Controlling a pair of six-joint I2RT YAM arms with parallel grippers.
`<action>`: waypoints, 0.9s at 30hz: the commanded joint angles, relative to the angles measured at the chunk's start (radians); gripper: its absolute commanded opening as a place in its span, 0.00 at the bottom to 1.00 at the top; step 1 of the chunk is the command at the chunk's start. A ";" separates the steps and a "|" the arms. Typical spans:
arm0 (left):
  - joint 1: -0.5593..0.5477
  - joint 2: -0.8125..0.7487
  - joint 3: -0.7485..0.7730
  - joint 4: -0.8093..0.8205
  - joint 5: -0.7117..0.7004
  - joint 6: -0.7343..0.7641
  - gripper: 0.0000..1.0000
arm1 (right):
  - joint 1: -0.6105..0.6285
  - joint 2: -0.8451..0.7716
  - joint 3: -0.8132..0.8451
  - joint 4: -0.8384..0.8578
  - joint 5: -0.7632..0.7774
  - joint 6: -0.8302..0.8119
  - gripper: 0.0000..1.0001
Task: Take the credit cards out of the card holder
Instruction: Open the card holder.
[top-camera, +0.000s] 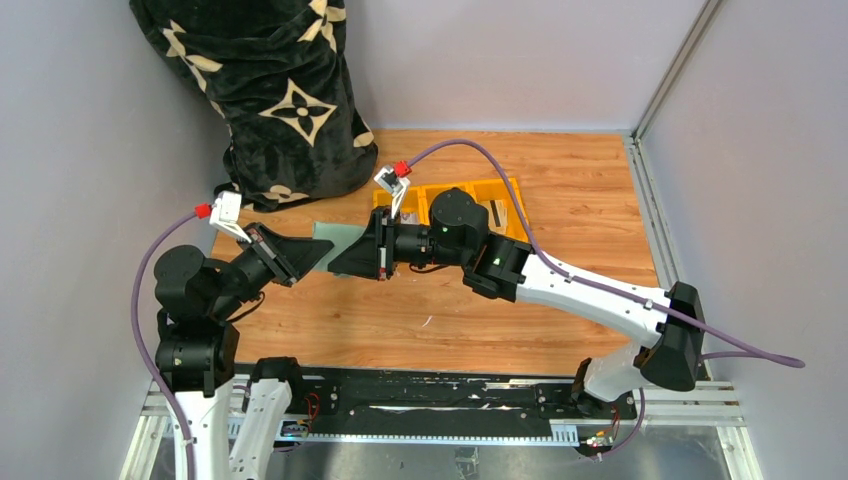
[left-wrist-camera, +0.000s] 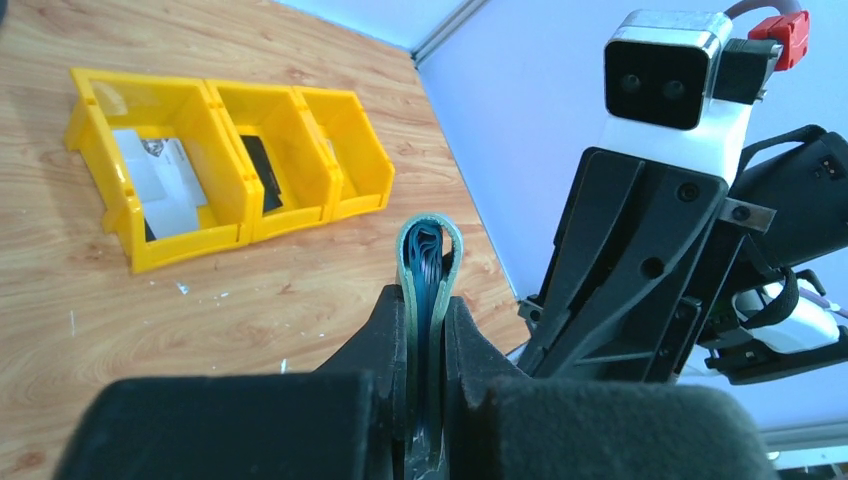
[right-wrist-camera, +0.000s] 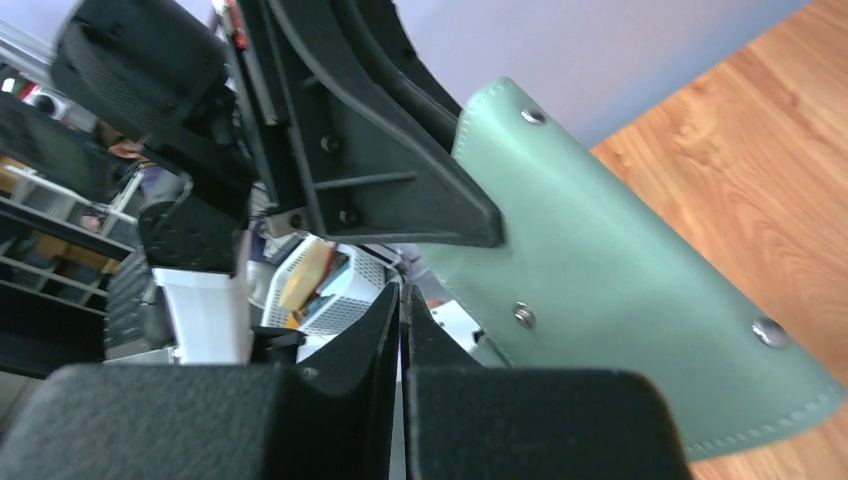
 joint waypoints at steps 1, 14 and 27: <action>-0.002 -0.014 0.002 0.044 0.006 -0.017 0.00 | 0.006 -0.012 -0.015 0.098 -0.074 0.044 0.03; -0.003 0.006 0.019 0.067 0.004 -0.015 0.00 | 0.002 -0.090 -0.005 -0.191 -0.176 -0.121 0.39; -0.002 -0.024 0.018 0.069 0.220 0.091 0.00 | -0.019 -0.115 0.267 -0.695 0.274 -0.522 0.80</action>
